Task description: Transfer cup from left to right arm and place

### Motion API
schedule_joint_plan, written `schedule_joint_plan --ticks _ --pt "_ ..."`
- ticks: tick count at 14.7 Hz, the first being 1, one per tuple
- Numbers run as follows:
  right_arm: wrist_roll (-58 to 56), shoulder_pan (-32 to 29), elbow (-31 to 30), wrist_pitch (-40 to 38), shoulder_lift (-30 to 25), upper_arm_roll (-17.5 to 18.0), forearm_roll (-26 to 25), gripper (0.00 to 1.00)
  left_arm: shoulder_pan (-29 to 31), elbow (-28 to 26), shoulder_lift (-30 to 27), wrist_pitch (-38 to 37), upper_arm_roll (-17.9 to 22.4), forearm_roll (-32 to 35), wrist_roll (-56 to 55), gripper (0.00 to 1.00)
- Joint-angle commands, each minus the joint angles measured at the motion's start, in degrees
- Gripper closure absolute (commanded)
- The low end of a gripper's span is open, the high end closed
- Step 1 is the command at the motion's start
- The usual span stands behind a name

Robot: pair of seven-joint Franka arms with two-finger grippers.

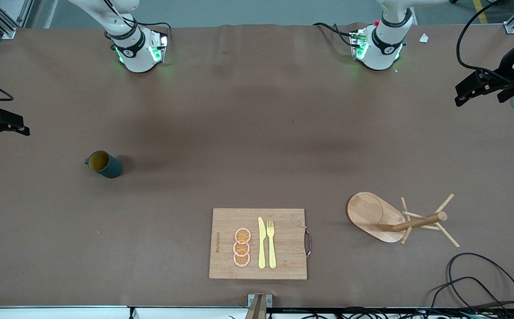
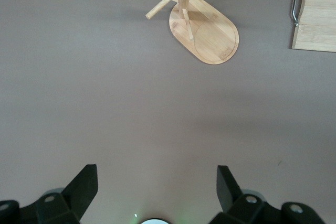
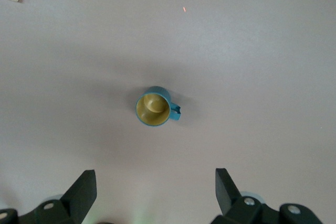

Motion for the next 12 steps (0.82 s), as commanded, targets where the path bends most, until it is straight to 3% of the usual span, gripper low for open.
schedule_joint_plan --ticks 1,5,9,12 --pt "0.5 -0.3 1.1 -1.1 0.5 0.6 -0.3 0.0 0.3 0.5 -0.8 -4.0 -0.4 -0.4 0.9 0.0" --pt "1.5 -0.9 1.2 -2.3 0.1 0.5 -0.3 0.0 0.2 -0.2 -1.5 -4.4 -2.1 -0.2 0.9 0.0" --pt "13.6 -0.7 2.9 0.2 -0.6 0.8 -0.1 0.0 0.5 -0.3 -1.6 -1.4 -2.2 -1.1 2.3 0.0" --pt "14.2 -0.3 5.0 1.6 -0.7 1.2 -0.1 0.0 0.4 -1.3 -1.8 -0.7 -2.2 -1.1 2.8 0.0"
